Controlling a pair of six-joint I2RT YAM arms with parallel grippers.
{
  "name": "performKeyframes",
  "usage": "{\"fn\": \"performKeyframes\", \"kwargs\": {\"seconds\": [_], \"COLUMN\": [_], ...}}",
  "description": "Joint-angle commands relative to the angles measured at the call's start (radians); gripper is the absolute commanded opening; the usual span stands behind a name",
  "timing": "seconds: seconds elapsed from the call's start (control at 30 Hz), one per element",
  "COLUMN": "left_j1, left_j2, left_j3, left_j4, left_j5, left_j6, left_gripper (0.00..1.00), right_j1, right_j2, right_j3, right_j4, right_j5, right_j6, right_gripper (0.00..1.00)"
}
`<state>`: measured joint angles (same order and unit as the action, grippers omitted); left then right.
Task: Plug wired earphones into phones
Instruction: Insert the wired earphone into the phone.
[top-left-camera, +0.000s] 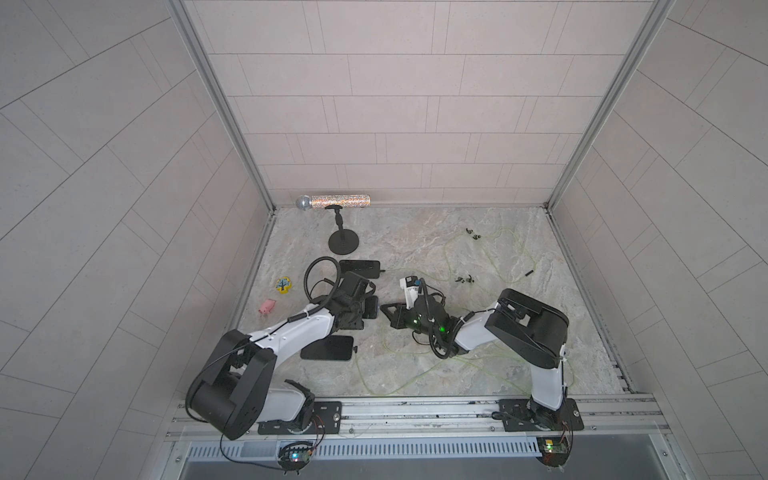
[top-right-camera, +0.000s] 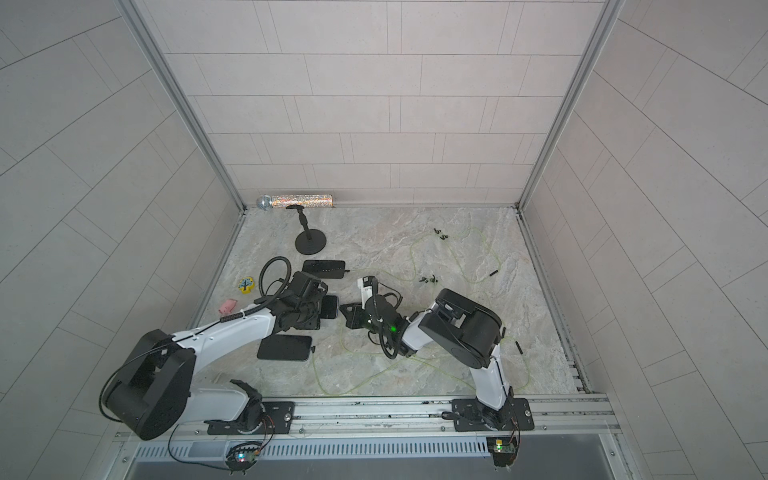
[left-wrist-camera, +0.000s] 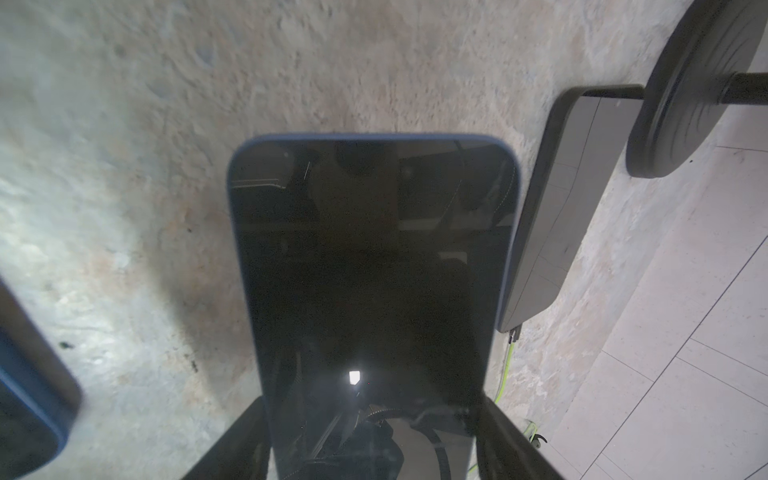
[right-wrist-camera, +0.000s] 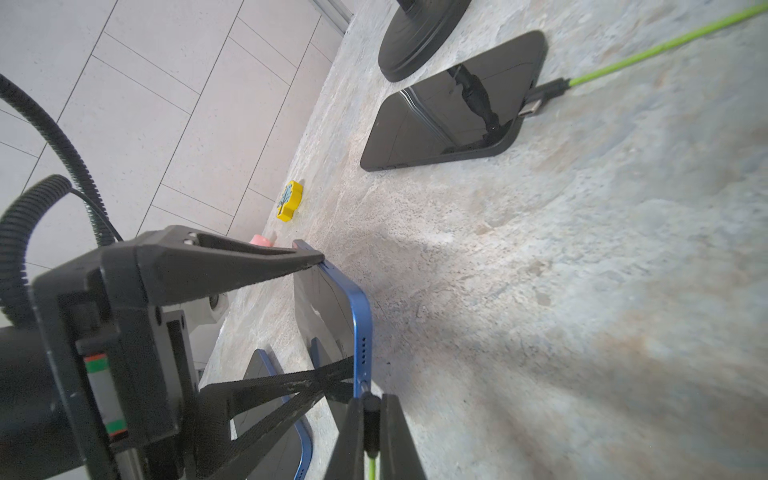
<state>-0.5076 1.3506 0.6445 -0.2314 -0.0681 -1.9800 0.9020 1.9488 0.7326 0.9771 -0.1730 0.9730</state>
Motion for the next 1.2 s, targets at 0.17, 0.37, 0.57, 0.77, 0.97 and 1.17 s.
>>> {"fn": "performKeyframes", "kwargs": {"seconds": [0.17,0.37,0.57,0.77,0.97,1.17], "left_j1": [-0.057,-0.072,-0.090,-0.086,-0.062,-0.027], "left_j2": [-0.028,-0.040,-0.031,-0.064,-0.095,-0.048], "left_j3": [0.022,0.035,0.045,0.021,-0.002,0.005], "left_j4": [0.073,0.068,0.063,0.005,-0.061,-0.074], "left_j5": [0.109,0.113,0.103,-0.009,-0.143,-0.150], "left_j6": [-0.018,-0.016,-0.022,-0.043,-0.071,-0.053], "left_gripper": [0.54,0.54,0.54,0.54,0.54,0.54], "right_j1": [0.014,0.014,0.015,0.009,0.005,-0.021], "right_j2": [0.001,-0.016,-0.016,-0.053,-0.113,-0.171], "right_j3": [-0.008,-0.013,-0.002,-0.019,-0.059,-0.097], "right_j4": [0.123,0.119,0.092,0.035,-0.001,-0.021], "right_j5": [-0.020,-0.019,-0.024,0.025,0.086,0.125], "right_j6": [-0.045,-0.071,-0.075,-0.101,-0.156,-0.195], "right_gripper": [0.00,0.00,0.00,0.15,0.48,0.67]}}
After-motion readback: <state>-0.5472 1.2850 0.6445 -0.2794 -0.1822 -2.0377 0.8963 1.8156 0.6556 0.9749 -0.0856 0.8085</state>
